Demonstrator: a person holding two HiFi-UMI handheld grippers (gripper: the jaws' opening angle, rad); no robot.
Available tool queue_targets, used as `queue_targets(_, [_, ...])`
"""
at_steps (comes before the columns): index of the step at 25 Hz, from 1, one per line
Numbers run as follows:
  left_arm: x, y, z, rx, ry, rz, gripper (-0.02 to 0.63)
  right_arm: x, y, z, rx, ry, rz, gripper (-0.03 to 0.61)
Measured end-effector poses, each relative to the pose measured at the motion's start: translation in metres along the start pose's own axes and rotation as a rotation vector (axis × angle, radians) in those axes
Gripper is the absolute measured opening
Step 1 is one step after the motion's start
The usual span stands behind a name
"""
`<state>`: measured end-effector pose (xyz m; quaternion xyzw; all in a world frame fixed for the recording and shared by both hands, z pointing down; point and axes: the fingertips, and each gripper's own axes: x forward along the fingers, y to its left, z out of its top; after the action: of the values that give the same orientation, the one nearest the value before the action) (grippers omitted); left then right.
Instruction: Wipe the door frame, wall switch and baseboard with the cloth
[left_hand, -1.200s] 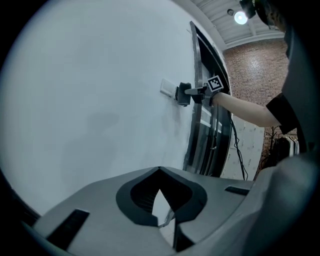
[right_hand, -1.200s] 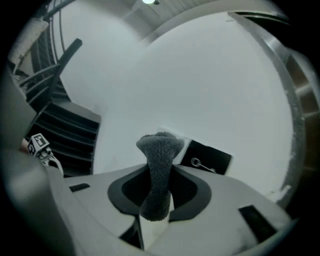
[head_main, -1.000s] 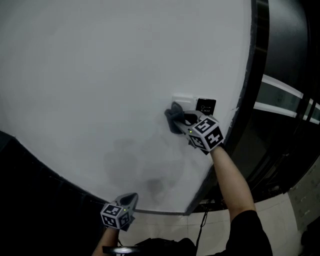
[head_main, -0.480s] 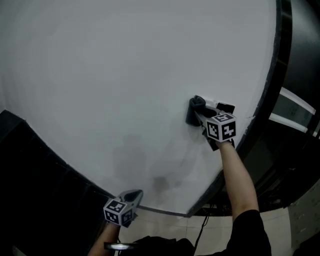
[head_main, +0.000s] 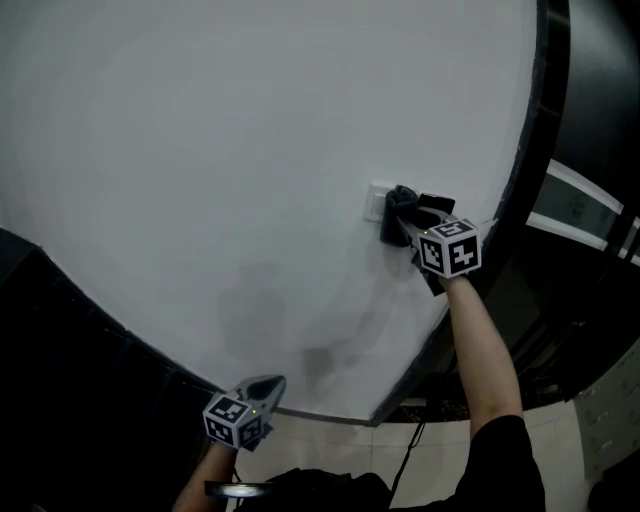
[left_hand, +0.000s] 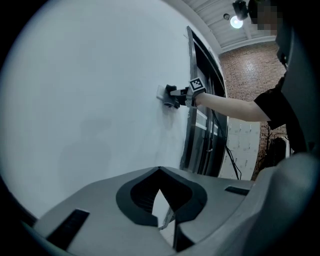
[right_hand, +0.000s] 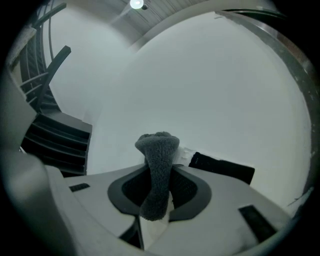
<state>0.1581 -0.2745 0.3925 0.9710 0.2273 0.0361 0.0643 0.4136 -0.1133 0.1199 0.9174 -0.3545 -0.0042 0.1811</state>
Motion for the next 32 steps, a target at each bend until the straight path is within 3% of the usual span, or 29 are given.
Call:
queue_targets(6, [0.005,-0.007,0.000,0.006,0.004,-0.016,0.002,-0.014,-0.018,-0.006,0.015,0.005,-0.030,0.092])
queue_targets(12, [0.006,-0.008,0.004,0.011,-0.003,-0.009,0.002,-0.028,-0.038,-0.011,0.095,-0.018,-0.040,0.092])
queue_targets(32, [0.015,-0.019,0.006,0.033,-0.004,0.008,0.002,-0.064,-0.086,-0.054,0.138,0.024,-0.136,0.092])
